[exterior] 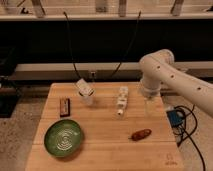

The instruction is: Move the arm in a circular motion

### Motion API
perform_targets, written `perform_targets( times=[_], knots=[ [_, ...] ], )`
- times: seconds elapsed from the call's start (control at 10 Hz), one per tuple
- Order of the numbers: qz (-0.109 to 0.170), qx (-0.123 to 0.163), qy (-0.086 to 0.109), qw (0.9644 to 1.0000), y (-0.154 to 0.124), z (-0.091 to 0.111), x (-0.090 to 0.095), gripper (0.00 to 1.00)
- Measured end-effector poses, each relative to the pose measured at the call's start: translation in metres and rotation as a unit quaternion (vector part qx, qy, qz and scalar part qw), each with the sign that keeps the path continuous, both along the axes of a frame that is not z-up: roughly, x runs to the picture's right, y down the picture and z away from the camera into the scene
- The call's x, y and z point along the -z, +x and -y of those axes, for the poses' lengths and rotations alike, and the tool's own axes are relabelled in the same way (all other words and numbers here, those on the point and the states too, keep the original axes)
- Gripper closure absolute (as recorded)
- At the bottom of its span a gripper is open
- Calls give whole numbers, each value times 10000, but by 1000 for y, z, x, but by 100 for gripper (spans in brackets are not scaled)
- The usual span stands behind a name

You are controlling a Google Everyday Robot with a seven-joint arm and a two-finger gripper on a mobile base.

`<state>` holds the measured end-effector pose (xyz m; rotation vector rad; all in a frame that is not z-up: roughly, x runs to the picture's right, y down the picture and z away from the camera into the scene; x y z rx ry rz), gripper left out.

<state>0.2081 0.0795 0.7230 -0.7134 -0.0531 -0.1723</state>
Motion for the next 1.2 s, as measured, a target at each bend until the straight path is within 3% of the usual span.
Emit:
perform_targets(
  times=[1.2],
  knots=[
    [74,67,-9,10000,-1,1,-3,20]
  ],
)
